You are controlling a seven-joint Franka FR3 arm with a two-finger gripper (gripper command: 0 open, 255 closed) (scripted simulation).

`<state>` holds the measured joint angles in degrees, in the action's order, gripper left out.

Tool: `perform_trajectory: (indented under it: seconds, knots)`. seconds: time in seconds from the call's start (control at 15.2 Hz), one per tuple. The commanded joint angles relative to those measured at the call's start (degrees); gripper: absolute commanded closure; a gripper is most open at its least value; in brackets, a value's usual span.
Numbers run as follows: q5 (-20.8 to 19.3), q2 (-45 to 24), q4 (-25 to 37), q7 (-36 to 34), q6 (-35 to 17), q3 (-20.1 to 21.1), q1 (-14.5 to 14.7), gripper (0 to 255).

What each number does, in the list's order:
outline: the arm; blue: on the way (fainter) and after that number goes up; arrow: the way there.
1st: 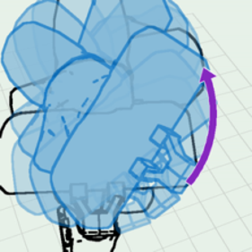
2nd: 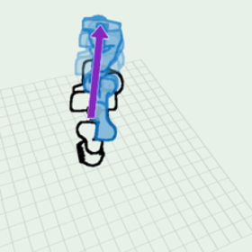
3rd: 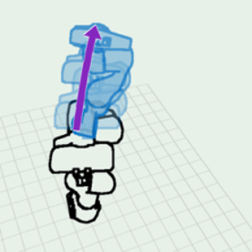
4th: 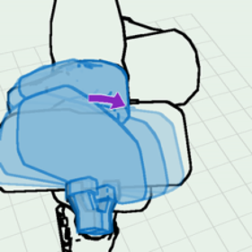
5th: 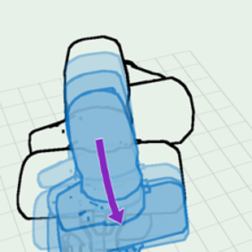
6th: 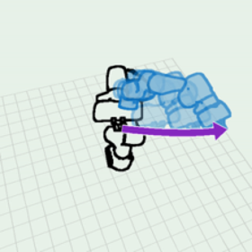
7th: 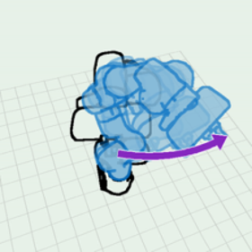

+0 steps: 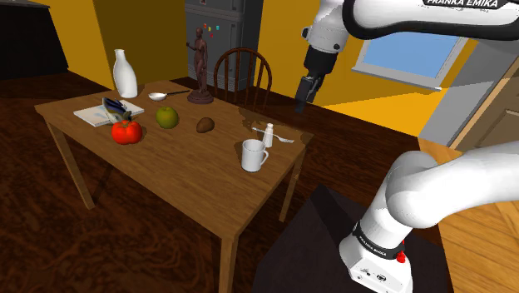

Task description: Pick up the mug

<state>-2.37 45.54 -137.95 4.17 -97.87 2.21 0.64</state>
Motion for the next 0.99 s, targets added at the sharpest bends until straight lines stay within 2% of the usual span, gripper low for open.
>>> perform_trajectory:
  seconds: [0.0, 0.46, 0.92]
  knots:
    - [0.0, 0.0, 0.0, 0.0, 0.0, 0.0, 0.0, 0]
    - [1.3, -12.3, -1.6, 0.0, -11.8, -2.3, -0.9, 0]
    - [3.7, -27.0, 0.3, 1.0, -22.3, -4.5, -1.3, 0]
